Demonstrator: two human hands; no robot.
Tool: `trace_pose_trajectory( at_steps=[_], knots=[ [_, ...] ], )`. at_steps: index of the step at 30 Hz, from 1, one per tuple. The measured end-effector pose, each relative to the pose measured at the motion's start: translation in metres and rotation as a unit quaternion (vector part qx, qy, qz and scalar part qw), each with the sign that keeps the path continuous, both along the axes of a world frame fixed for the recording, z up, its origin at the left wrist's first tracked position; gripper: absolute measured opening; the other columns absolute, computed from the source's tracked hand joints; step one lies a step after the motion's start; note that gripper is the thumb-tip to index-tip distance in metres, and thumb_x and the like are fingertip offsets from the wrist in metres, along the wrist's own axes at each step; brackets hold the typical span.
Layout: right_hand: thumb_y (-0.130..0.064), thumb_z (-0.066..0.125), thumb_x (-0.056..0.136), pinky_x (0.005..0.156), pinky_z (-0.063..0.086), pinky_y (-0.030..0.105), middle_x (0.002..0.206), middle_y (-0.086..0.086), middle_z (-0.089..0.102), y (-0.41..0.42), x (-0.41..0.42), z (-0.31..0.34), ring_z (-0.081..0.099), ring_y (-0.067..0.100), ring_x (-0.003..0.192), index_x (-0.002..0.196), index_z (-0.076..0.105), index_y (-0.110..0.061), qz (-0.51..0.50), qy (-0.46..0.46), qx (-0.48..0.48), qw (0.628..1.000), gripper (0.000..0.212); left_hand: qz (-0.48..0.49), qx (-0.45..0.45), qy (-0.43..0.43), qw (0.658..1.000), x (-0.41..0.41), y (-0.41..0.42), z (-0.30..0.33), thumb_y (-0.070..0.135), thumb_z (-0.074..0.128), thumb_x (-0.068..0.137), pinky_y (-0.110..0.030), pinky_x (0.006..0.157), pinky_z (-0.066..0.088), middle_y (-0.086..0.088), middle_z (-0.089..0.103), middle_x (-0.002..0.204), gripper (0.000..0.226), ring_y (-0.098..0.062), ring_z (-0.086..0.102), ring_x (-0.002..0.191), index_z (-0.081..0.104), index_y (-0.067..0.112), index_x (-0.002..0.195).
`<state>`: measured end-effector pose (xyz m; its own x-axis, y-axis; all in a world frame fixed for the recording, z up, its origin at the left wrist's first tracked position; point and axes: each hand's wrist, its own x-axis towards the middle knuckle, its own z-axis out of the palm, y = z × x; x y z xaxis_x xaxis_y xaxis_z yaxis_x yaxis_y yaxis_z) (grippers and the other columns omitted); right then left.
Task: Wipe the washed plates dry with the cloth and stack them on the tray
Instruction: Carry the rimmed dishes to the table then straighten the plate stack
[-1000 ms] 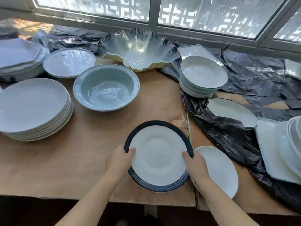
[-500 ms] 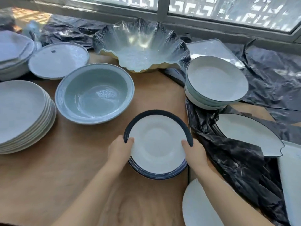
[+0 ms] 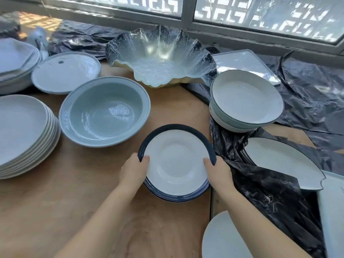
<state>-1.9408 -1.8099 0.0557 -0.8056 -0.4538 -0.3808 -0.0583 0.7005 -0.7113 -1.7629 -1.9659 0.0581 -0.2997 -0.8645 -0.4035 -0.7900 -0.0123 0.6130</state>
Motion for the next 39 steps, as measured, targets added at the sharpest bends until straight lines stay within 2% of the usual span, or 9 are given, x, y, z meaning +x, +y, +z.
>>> trace_pose_trajectory(
  at_steps=[4,8,14,18,20,25,28,31,39],
  knots=[
    [-0.033,0.052,0.093,0.068,0.044,0.035,0.099,-0.002,0.061,0.007,0.008,0.017,0.056,0.019,0.086,0.113,0.05,-0.019,0.017,0.099,0.048,0.994,0.024,0.002,-0.05,-0.003,0.999,0.013,0.004,0.011,0.041,0.045,0.092,-0.031,0.071,0.039,0.013,0.06,0.094,0.023,-0.018,0.056,0.09,0.053,0.024,0.106],
    [-0.024,0.059,0.09,0.1,0.037,0.038,0.139,0.006,0.043,0.006,0.021,0.034,0.035,0.023,0.127,0.14,0.038,-0.011,0.047,0.208,0.03,0.977,0.055,-0.029,-0.136,-0.017,0.99,0.032,0.011,0.027,0.037,0.048,0.093,-0.028,0.076,0.038,0.011,0.061,0.116,0.03,-0.013,0.058,0.101,0.056,0.026,0.12],
    [-0.018,0.056,0.092,0.093,0.044,0.033,0.124,0.0,0.058,-0.028,0.067,0.055,0.053,0.018,0.111,0.128,0.055,-0.014,0.245,0.249,-0.038,0.936,0.036,-0.059,-0.226,-0.062,0.97,0.078,0.027,0.054,0.035,0.047,0.094,-0.03,0.078,0.044,0.006,0.064,0.112,0.027,-0.017,0.059,0.103,0.061,0.025,0.114],
    [-0.023,0.049,0.092,0.074,0.045,0.028,0.106,-0.007,0.064,-0.052,0.116,0.066,0.058,0.015,0.095,0.108,0.063,-0.021,0.35,0.254,-0.01,0.902,0.022,-0.016,-0.232,-0.115,0.966,0.141,0.033,0.071,0.038,0.047,0.093,-0.031,0.075,0.046,0.004,0.068,0.104,0.023,-0.02,0.061,0.098,0.063,0.027,0.104],
    [-0.024,0.046,0.091,0.07,0.048,0.033,0.094,-0.005,0.064,-0.063,0.145,0.071,0.059,0.019,0.085,0.097,0.063,-0.018,0.404,0.275,-0.023,0.872,0.018,0.02,-0.228,-0.136,0.964,0.18,0.038,0.078,0.039,0.046,0.093,-0.031,0.073,0.047,0.005,0.067,0.101,0.023,-0.019,0.061,0.096,0.063,0.027,0.101],
    [-0.03,0.046,0.092,0.078,0.045,0.03,0.11,-0.004,0.063,-0.087,0.243,0.08,0.059,0.02,0.102,0.114,0.061,-0.025,0.526,0.307,-0.039,0.792,0.027,0.103,-0.209,-0.167,0.958,0.29,0.075,0.087,0.043,0.042,0.094,-0.029,0.067,0.048,0.008,0.066,0.091,0.023,-0.014,0.062,0.084,0.061,0.029,0.098],
    [-0.031,0.045,0.092,0.076,0.045,0.03,0.111,-0.004,0.063,-0.086,0.318,0.082,0.06,0.023,0.1,0.116,0.059,-0.027,0.589,0.321,-0.044,0.741,0.028,0.158,-0.197,-0.188,0.949,0.361,0.113,0.09,0.043,0.043,0.095,-0.028,0.059,0.041,0.009,0.064,0.085,0.021,-0.012,0.061,0.08,0.06,0.03,0.096],
    [-0.028,0.046,0.093,0.076,0.049,0.031,0.106,0.0,0.063,-0.069,0.402,0.085,0.062,0.025,0.091,0.111,0.06,-0.021,0.656,0.308,-0.058,0.687,0.023,0.227,-0.18,-0.211,0.934,0.436,0.164,0.093,0.044,0.044,0.094,-0.028,0.062,0.039,0.008,0.066,0.091,0.021,-0.015,0.063,0.087,0.059,0.03,0.097],
    [-0.035,0.046,0.095,0.067,0.042,0.028,0.105,-0.004,0.061,0.054,0.657,0.094,0.061,0.02,0.097,0.112,0.06,-0.026,0.795,0.352,-0.138,0.474,0.024,0.41,-0.128,-0.269,0.862,0.643,0.375,0.097,0.043,0.044,0.094,-0.032,0.072,0.048,0.006,0.068,0.095,0.022,-0.018,0.064,0.091,0.058,0.027,0.098]
  ],
)
